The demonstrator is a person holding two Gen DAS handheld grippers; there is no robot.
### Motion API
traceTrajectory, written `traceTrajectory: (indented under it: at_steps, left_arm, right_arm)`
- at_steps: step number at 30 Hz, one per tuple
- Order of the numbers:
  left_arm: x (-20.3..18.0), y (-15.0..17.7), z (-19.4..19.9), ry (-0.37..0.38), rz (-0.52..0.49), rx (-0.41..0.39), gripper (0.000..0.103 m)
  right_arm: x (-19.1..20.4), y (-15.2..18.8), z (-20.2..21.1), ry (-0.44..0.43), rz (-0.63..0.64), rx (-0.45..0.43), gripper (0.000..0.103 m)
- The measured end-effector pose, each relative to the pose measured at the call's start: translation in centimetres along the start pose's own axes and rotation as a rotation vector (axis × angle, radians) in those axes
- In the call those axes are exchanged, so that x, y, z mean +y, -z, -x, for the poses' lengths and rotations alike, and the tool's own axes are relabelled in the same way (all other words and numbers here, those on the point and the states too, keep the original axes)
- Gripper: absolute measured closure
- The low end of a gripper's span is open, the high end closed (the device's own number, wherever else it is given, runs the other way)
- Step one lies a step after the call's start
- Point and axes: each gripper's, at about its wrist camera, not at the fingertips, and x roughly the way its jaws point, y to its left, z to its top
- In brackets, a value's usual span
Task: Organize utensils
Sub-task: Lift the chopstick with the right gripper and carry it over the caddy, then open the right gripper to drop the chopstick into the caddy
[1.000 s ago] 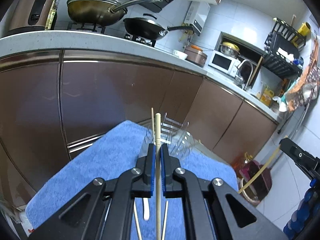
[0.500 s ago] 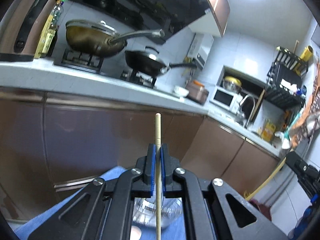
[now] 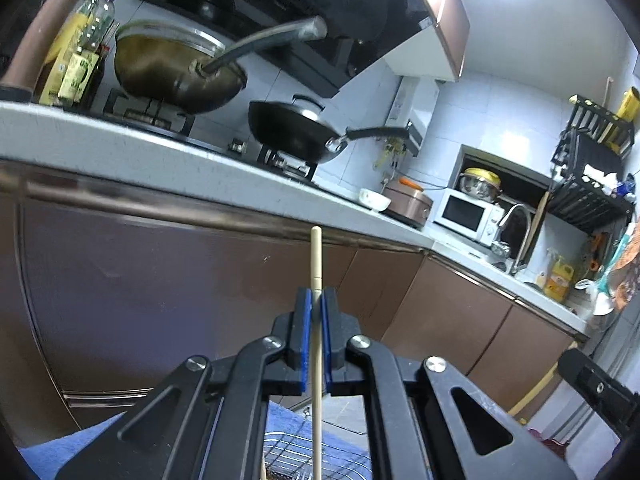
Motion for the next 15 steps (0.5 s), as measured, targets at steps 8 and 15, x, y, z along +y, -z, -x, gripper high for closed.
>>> traceTrajectory:
  at_steps: [8,15]
  left_arm:
    - [0.0,3.7,-3.4,-0.074,-0.034,-0.01,0.099]
    - [0.5,6.4,-4.6,-0.115,-0.03,-0.023,0.098]
  right_arm:
    - [-1.4,3.5,-3.2,0.022,0.006,0.058,0.097]
    - [-1.8,6.3,-4.9,0.042,0.019,0.099,0.097]
